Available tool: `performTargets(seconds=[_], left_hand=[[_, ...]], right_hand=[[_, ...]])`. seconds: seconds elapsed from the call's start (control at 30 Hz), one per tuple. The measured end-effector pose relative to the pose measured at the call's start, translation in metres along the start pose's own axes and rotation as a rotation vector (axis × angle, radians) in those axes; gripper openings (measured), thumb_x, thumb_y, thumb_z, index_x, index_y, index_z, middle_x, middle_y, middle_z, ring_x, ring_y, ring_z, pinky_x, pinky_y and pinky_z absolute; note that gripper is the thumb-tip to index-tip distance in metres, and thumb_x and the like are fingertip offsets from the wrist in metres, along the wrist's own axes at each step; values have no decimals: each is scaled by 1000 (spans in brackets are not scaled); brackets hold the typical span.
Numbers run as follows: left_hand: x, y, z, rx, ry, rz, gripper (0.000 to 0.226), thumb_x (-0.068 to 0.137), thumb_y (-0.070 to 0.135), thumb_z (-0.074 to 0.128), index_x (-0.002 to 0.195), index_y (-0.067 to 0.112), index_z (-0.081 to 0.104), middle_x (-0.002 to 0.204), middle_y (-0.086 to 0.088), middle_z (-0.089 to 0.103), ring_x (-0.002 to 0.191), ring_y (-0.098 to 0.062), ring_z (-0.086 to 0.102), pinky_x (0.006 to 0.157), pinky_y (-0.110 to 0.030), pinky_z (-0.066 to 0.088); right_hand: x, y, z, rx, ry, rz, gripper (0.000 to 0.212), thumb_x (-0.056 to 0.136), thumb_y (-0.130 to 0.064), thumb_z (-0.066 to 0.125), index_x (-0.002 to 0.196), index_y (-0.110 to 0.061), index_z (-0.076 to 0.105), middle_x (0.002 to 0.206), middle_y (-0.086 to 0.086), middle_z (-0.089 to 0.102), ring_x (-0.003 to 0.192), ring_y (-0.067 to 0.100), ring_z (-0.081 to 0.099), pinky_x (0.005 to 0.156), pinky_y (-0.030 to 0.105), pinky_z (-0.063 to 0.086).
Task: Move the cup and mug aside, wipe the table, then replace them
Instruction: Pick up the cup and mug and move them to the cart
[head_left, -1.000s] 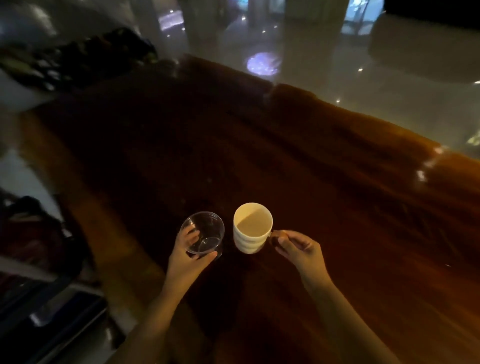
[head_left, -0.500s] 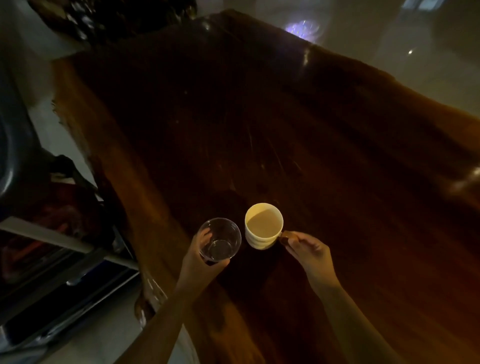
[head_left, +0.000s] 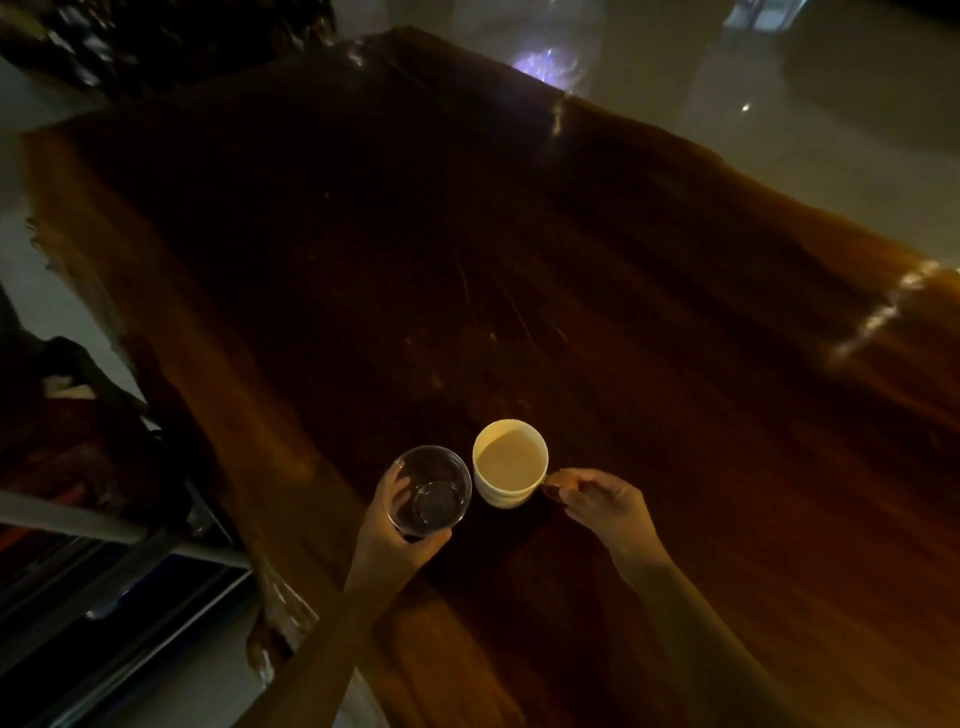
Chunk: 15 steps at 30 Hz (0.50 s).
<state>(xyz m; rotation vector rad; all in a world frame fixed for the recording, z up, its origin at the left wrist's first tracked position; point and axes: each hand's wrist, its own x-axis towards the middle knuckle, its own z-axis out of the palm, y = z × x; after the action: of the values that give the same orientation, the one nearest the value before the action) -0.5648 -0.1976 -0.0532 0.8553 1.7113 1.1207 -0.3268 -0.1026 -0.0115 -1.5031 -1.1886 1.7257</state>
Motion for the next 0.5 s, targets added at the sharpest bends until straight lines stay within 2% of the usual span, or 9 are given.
performTargets(seconds=[0.07,0.13,0.2,0.3,0.37,0.43,0.5], left_hand=[[-1,2,-2,21,-24,10,95,61,2,80,125,48,28,129,5,42,127,-15,37,98,-43,46],[-6,4,-3,75,-48,8,97,62,6,81,128,49,24,130,5,41,126,-14,37,101,-41,40],[-14,6,-5,125,-63,-28,102,64,10,81,138,40,18,138,-1,39,128,-17,36,103,-38,34],[-34,17,-8,175,-76,-106,107,65,9,80,143,30,10,147,-9,32,134,-24,30,107,-42,31],[-52,31,-14,212,-76,-138,104,67,11,79,143,28,11,148,-9,32,135,-23,28,108,-44,32],[-72,47,-20,250,-39,-150,100,69,16,78,143,29,12,147,-7,33,134,-22,30,104,-40,36],[-93,64,-29,282,23,-142,95,73,23,75,143,32,12,146,-5,34,132,-22,33,97,-35,38]], right_hand=[[-4,-6,-4,-6,20,-5,22,86,-2,61,99,-19,64,109,7,67,103,21,62,93,43,49],[-12,-12,-8,-7,36,-5,26,85,0,61,107,-13,62,118,10,63,110,23,59,98,47,45],[-24,-19,-12,-10,47,-17,30,85,1,60,114,-8,59,122,10,60,114,24,56,101,49,42],[-50,-32,-17,-11,53,-71,34,84,2,61,117,-6,57,123,9,60,115,23,55,101,47,42],[-72,-43,-17,-25,22,-132,31,84,0,62,113,-8,58,118,8,62,106,14,60,90,33,52],[-91,-52,-14,-43,-38,-196,25,84,-4,63,106,-16,60,110,3,65,91,2,64,69,16,53],[-105,-61,-7,-66,-73,-254,22,84,-9,64,102,-22,61,106,0,66,90,3,64,66,16,51]])
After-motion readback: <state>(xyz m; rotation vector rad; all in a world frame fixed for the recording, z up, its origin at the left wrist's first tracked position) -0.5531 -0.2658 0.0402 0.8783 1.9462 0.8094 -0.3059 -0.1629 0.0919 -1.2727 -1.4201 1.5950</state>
